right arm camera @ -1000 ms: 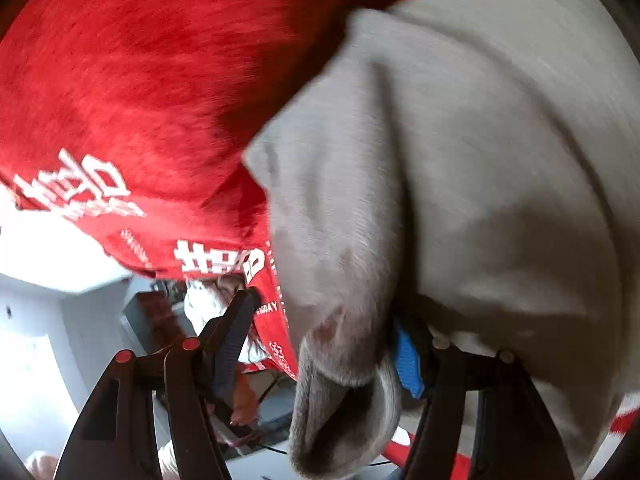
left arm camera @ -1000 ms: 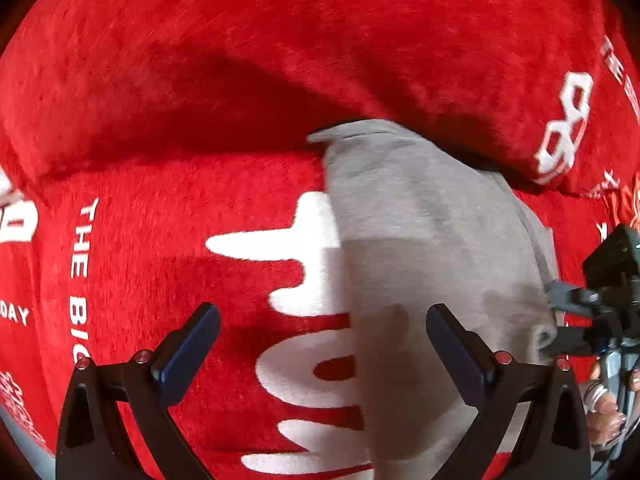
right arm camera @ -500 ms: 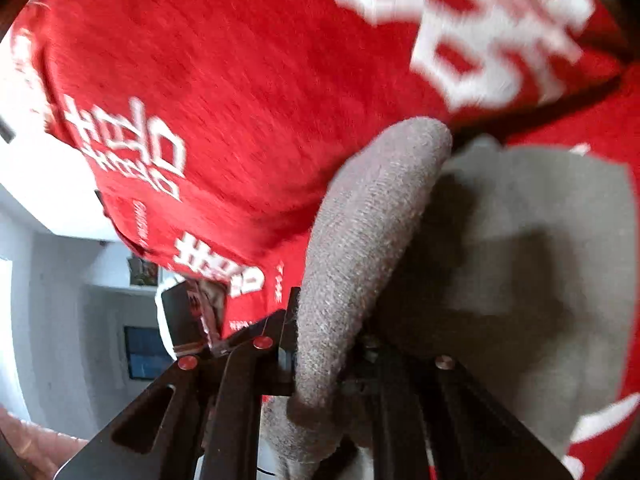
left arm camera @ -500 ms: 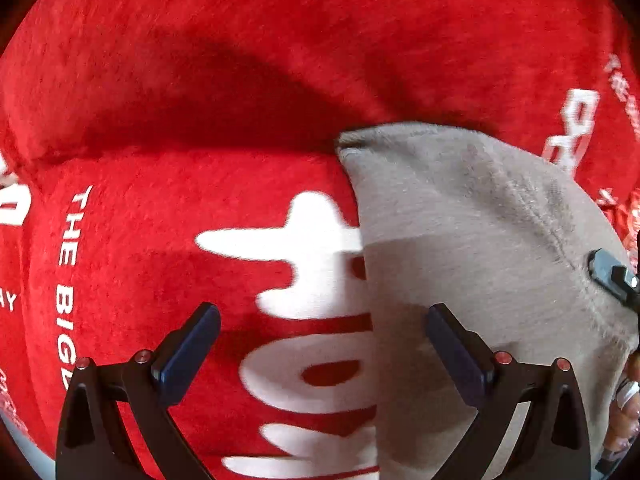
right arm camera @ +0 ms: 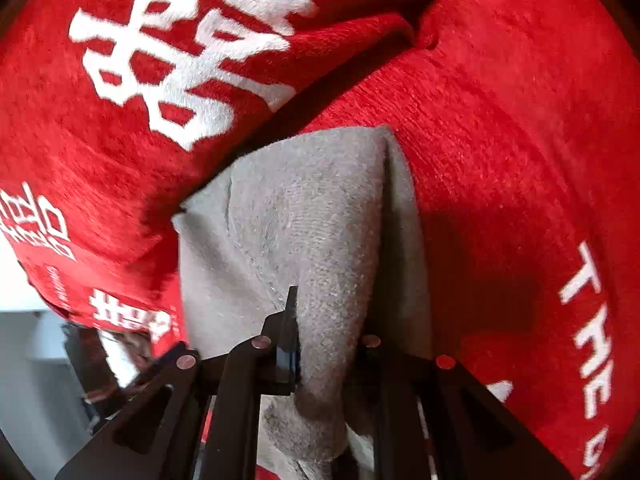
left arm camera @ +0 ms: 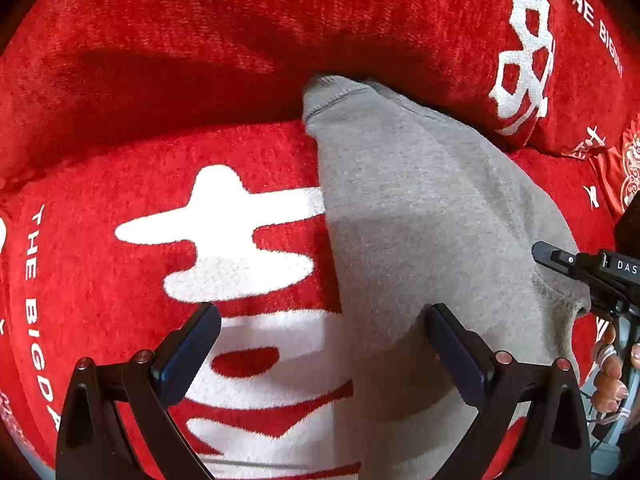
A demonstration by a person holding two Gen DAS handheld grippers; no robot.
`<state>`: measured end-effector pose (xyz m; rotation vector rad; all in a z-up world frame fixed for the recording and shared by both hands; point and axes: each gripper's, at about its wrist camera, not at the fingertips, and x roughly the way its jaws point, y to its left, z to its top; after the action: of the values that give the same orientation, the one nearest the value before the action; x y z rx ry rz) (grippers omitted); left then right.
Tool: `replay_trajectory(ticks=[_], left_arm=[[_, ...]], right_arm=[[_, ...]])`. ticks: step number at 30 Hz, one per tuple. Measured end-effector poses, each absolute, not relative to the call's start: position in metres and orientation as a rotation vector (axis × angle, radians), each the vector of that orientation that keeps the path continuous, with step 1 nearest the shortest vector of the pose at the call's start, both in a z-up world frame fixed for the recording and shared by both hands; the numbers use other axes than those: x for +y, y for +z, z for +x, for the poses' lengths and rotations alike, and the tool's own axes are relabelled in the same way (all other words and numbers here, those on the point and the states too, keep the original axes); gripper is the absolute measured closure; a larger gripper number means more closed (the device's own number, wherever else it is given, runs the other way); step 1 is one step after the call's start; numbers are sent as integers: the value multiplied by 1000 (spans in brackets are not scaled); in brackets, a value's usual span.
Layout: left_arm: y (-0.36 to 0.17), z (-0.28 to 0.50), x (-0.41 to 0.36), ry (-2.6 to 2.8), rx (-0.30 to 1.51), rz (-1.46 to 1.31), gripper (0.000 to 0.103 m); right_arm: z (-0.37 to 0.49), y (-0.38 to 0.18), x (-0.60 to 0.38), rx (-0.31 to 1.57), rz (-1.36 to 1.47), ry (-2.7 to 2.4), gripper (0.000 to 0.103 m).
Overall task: Fold small clothes
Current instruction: 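Open both tools and release the folded sweater bundle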
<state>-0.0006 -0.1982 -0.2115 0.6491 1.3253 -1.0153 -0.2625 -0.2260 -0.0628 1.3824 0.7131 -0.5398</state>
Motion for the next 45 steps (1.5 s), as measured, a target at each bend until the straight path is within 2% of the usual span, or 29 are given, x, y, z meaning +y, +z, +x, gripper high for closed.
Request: replay_trajectory(ticks=[4, 12, 16, 18, 19, 22, 24, 28, 35, 41, 45], left_arm=[[-208, 2, -196, -1010, 1302, 687, 0], [-201, -3, -176, -1034, 1316, 725, 0], [-208, -14, -164, -1037, 1329, 758, 0], [-212, -19, -160, -1041, 1324, 778, 0], [-215, -22, -157, -1043, 1320, 799, 0], [-224, -32, -149, -1051, 1319, 846, 0], [-227, -36, -142, -1054, 1326, 853, 0], [-224, -34, -137, -1030, 1355, 835, 0], [-204, -38, -135, -1010, 1320, 861, 0], [-191, -22, -143, -971, 1308, 809, 0], [-192, -25, -154, -941, 1309, 796, 0]], right_arm=[[-253, -55, -224, 779, 1383, -558, 76], [-303, -15, -187, 792, 1280, -574, 76], [-289, -15, -158, 902, 1203, -538, 76], [-286, -25, -151, 968, 1178, -554, 83], [-286, -30, -149, 992, 1163, -582, 95], [-295, -51, -148, 1029, 1168, -644, 95], [-307, -65, -150, 981, 1255, -637, 94], [-313, -65, -152, 963, 1288, -642, 94], [-314, -42, -150, 1016, 1252, -724, 94], [-295, 7, -166, 895, 1087, -731, 94], [-267, -7, -183, 952, 1051, -692, 94]])
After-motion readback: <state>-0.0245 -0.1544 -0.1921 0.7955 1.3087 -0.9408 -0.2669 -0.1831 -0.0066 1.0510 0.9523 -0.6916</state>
